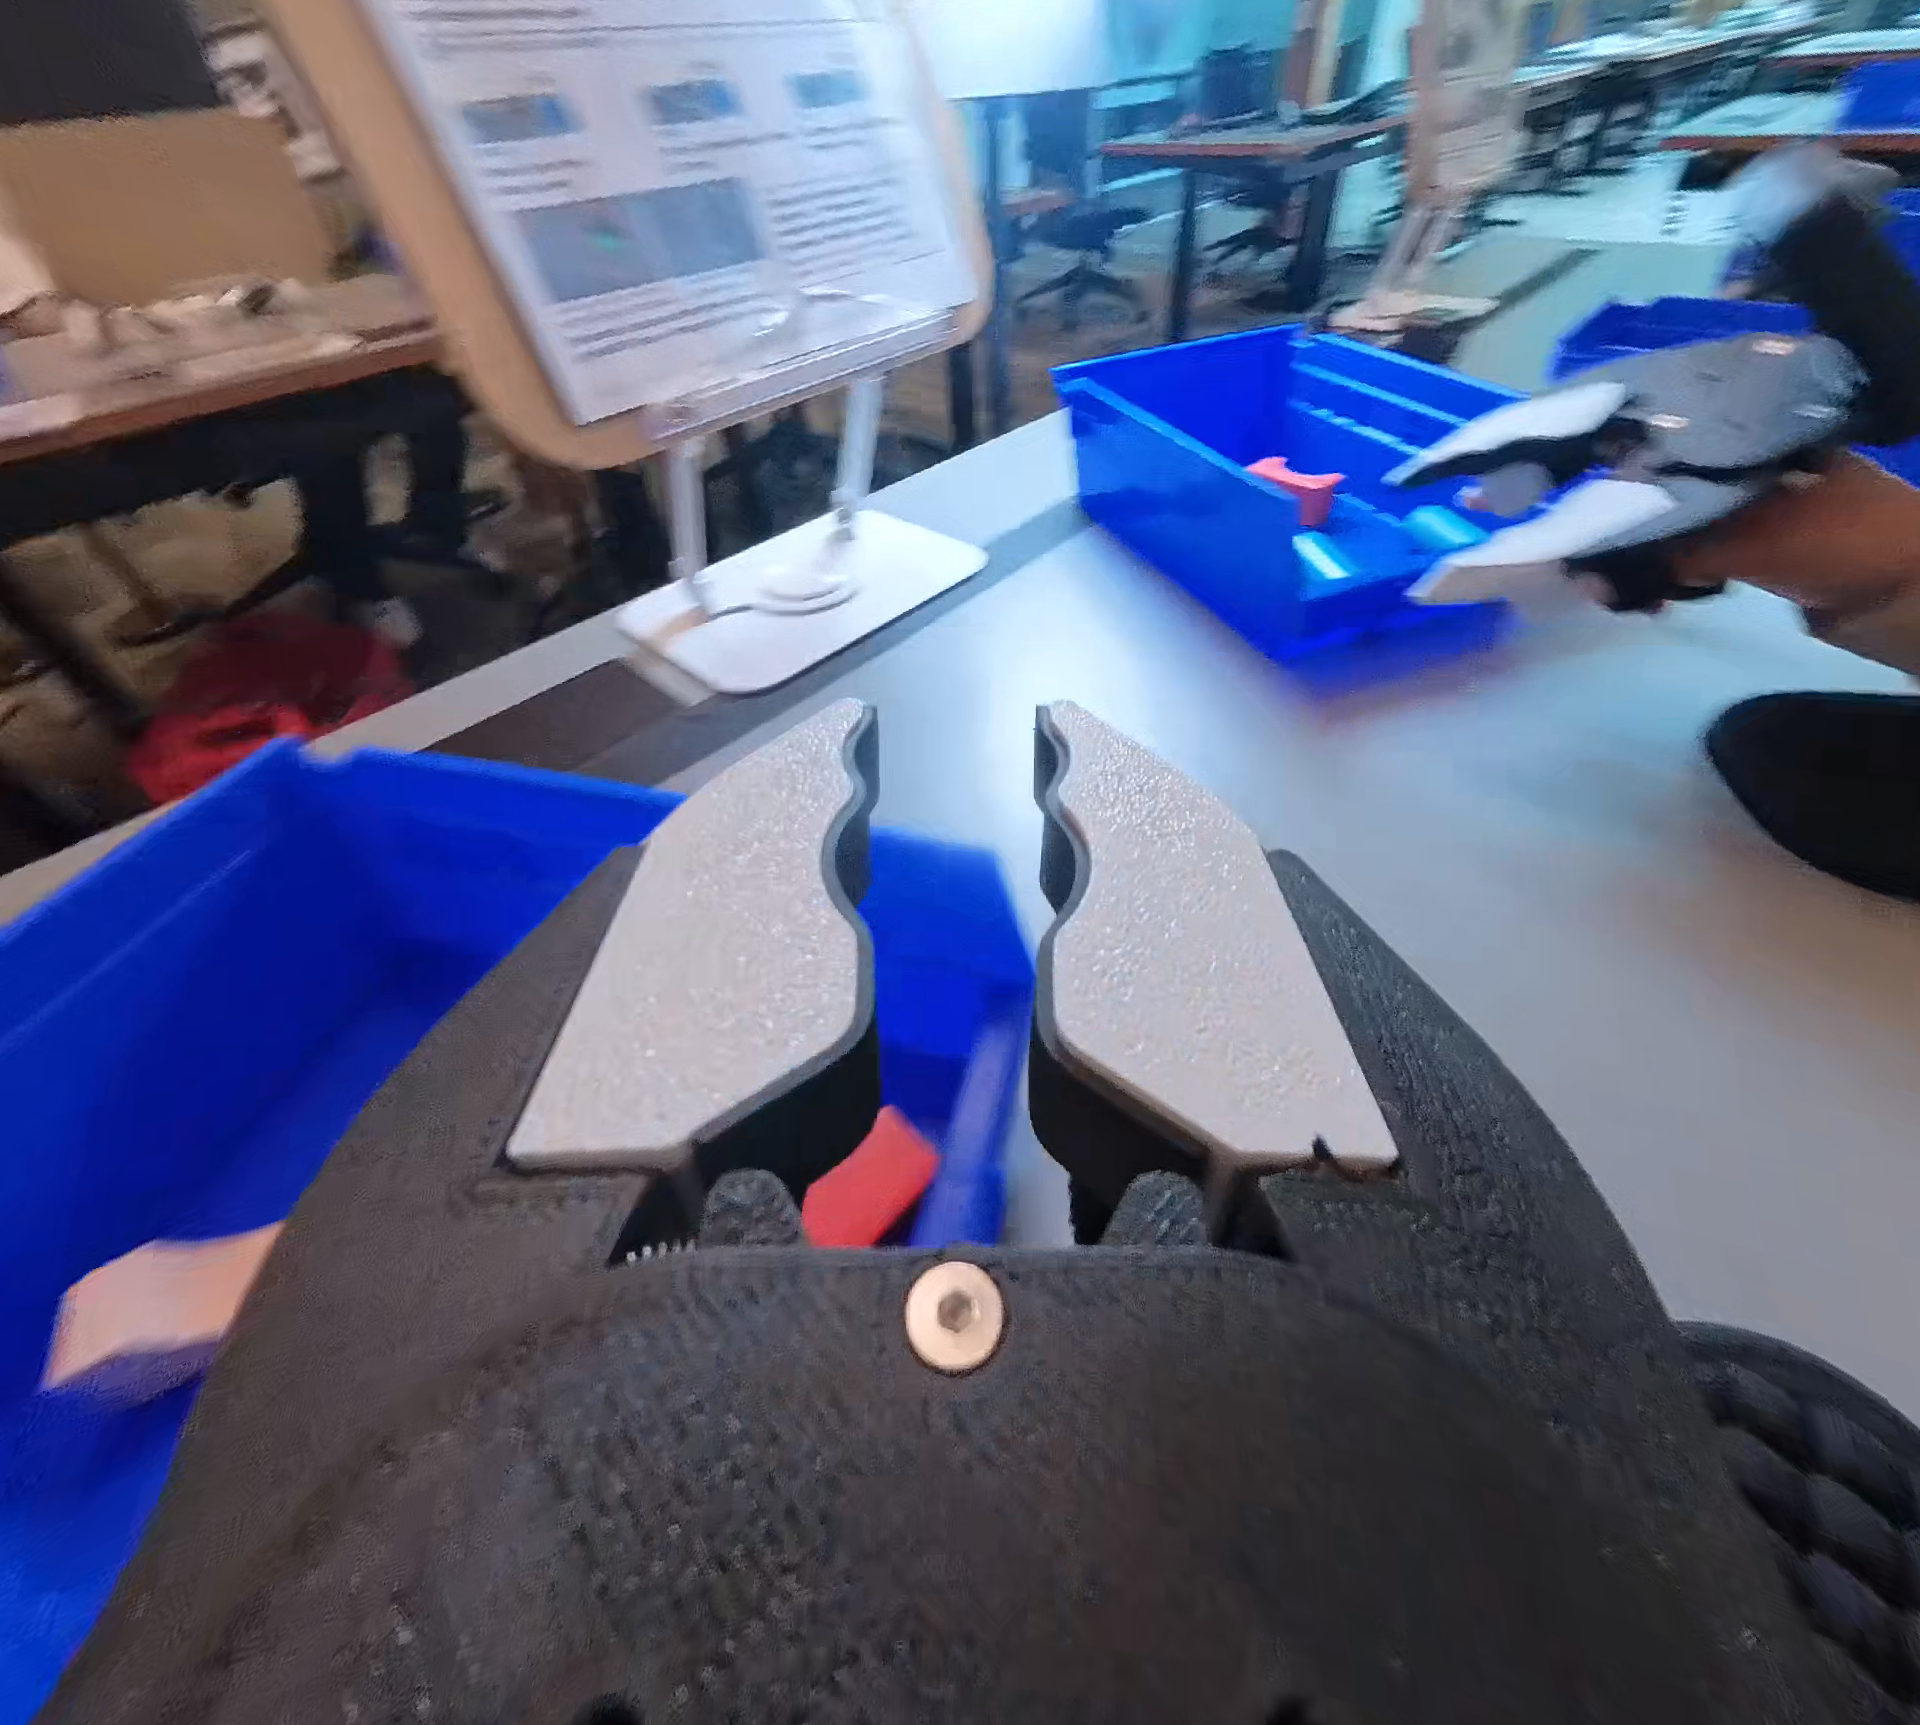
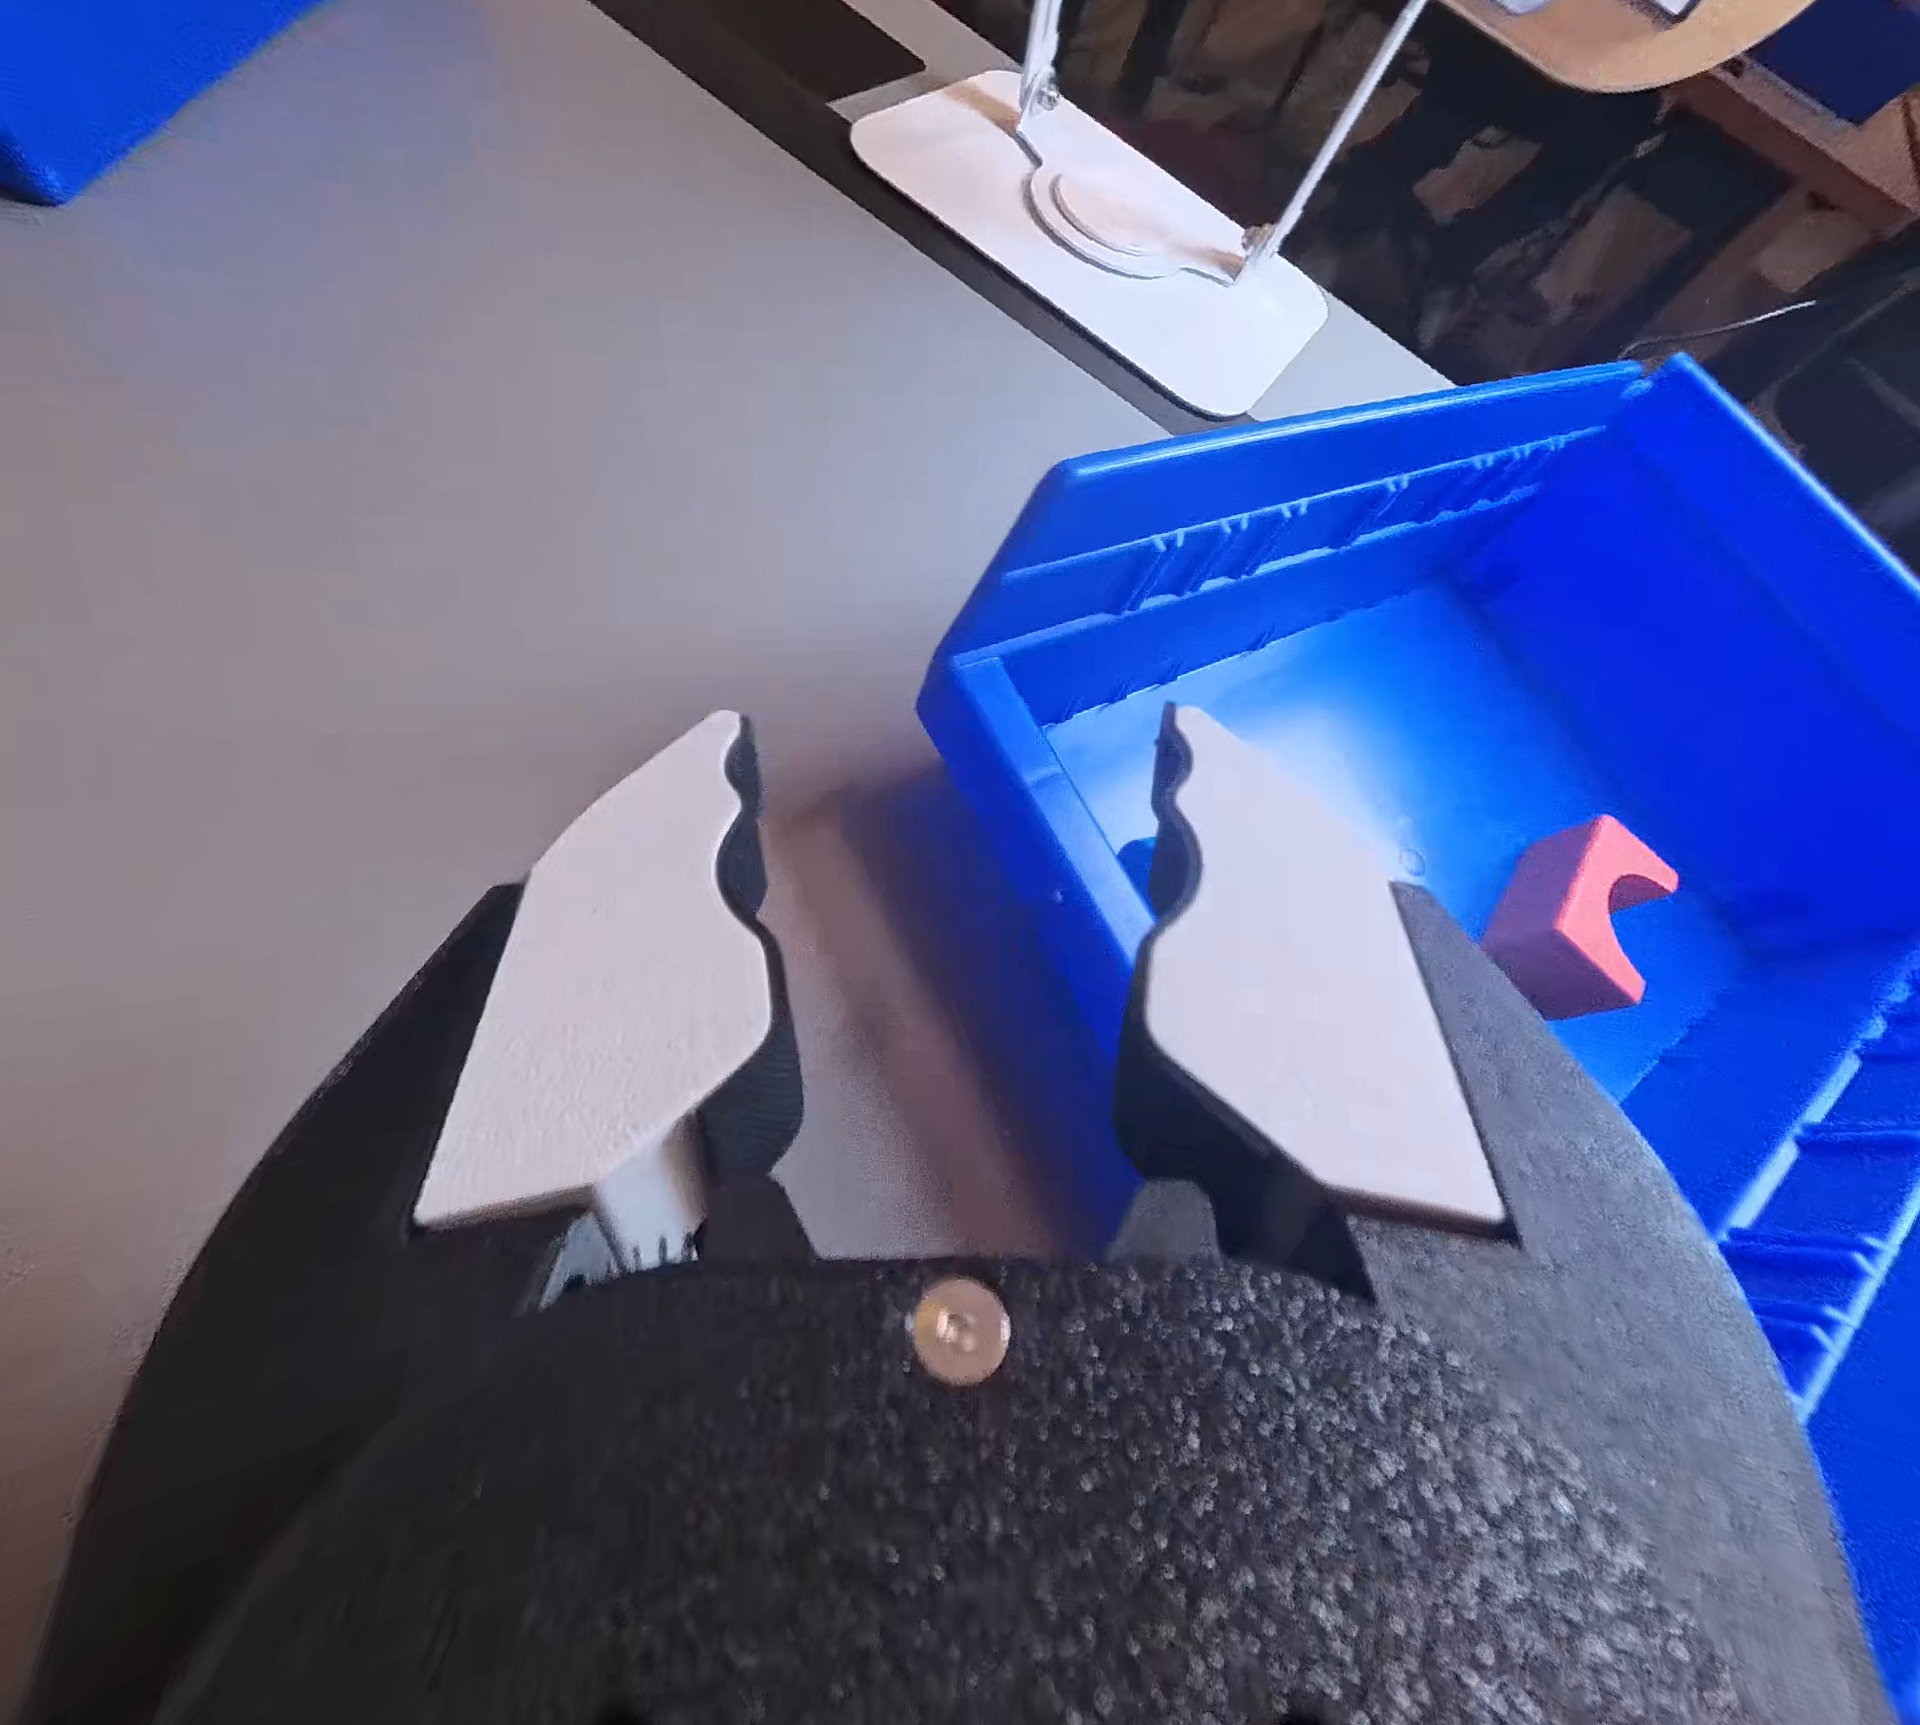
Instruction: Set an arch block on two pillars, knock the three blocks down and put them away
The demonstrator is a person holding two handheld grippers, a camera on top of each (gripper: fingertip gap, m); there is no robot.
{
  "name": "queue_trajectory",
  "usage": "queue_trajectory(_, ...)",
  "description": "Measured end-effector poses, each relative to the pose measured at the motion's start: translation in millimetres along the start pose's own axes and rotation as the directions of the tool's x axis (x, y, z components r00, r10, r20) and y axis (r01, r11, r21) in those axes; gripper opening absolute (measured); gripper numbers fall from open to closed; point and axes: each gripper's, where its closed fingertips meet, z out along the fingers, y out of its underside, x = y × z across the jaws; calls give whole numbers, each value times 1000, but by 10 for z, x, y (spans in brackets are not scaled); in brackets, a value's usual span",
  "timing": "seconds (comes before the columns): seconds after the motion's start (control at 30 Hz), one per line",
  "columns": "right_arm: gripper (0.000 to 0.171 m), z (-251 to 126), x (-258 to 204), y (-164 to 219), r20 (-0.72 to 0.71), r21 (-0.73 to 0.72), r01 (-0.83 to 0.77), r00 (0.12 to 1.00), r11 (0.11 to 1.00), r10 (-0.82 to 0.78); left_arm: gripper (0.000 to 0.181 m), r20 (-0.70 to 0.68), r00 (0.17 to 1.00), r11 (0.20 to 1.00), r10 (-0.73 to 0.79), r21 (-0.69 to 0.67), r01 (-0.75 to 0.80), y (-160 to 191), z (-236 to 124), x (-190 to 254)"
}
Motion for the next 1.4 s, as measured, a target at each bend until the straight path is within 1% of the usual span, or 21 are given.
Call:
queue_trajectory(0.1, 73, -19, -144, 38, 45, -2, 24, 999, 1000, -24, 35, 92, 996, 990, -5, -137, 17, 51, -60, -481)
queue_trajectory(0.17, 72, -24, -222, 71, 67, -3, 43, 997, 999, -42, 37, 113, 991, 965, 77, -260, -45, 151, -30, -743)
queue_trajectory(0.23, 71, -23, -276, 119, 78, -14, 74, 994, 997, -72, 40, 95, 981, 910, 167, -398, -117, 309, 34, -973)
queue_trajectory(0.33, 69, -14, -330, 188, 93, -30, 119, 989, 992, -116, 40, -112, 949, 784, 293, -540, -306, 635, 193, -1047)
queue_trajectory(0.4, 67, 6, -366, 243, 110, -49, 138, 985, 989, -132, 42, -279, 882, 649, 380, -599, -469, 950, 271, -1032)
queue_trajectory(0.43, 66, 16, -380, 269, 116, -58, 147, 983, 987, -140, 43, -339, 858, 592, 386, -622, -512, 1103, 312, -1018)
queue_trajectory(0.5, 65, 33, -403, 302, 123, -68, 165, 980, 984, -156, 49, -447, 827, 489, 342, -666, -563, 1398, 368, -938)
queue_trajectory(0.57, 64, 47, -421, 326, 129, -76, 174, 978, 982, -164, 54, -555, 763, 350, 332, -678, -646, 1633, 373, -879)
queue_trajectory(0.63, 64, 55, -434, 337, 137, -77, 175, 977, 981, -164, 57, -633, 714, 230, 301, -678, -698, 1786, 354, -840)
queue_trajectory(0.7, 62, 65, -450, 346, 150, -79, 170, 976, 982, -157, 57, -681, 683, 140, 265, -674, -726, 1887, 342, -831)
queue_trajectory(0.8, 61, 76, -485, 378, 169, -90, 172, 973, 981, -155, 45, -706, 685, 123, 183, -674, -728, 1904, 360, -753)
queue_trajectory(0.9, 59, 69, -488, 396, 162, -97, 192, 971, 977, -174, 36, -677, 728, 116, 105, -719, -685, 1920, 323, -706)
queue_trajectory(0.97, 59, 54, -488, 390, 159, -92, 198, 970, 976, -182, 36, -666, 734, 126, 130, -723, -679, 1901, 300, -700)
queue_trajectory(1.0, 58, 44, -487, 376, 159, -85, 195, 971, 977, -180, 35, -660, 736, 157, 149, -719, -677, 1859, 286, -696)
queue_trajectory(1.07, 58, 28, -500, 331, 167, -65, 180, 972, 982, -167, 35, -610, 767, 272, 199, -717, -641, 1649, 275, -731)
queue_trajectory(1.13, 58, 11, -543, 272, 189, -37, 159, 971, 987, -150, 35, -531, 813, 452, 239, -681, -577, 1280, 275, -736)
queue_trajectory(1.2, 58, -15, -633, 177, 226, 8, 133, 965, 991, -131, 35, -465, 852, 691, 239, -536, -486, 781, 299, -556)
queue_trajectory(1.23, 58, -33, -705, 114, 257, 36, 114, 959, 993, -119, 34, -455, 863, 806, 222, -412, -424, 503, 306, -377)
queue_trajectory(1.27, 58, -58, -800, 43, 297, 67, 90, 949, 994, -106, 34, -458, 865, 892, 204, -277, -357, 246, 295, -169)
queue_trajectory(1.33, 59, -128, -1042, -119, 393, 131, 29, 916, 991, -78, 35, -493, 856, 980, 155, -31, -195, -145, 254, 285)
queue_trajectory(1.4, 62, -236, -1313, -289, 487, 192, -32, 871, 981, -67, 35, -561, 825, 993, 76, 114, -14, -312, 243, 756)
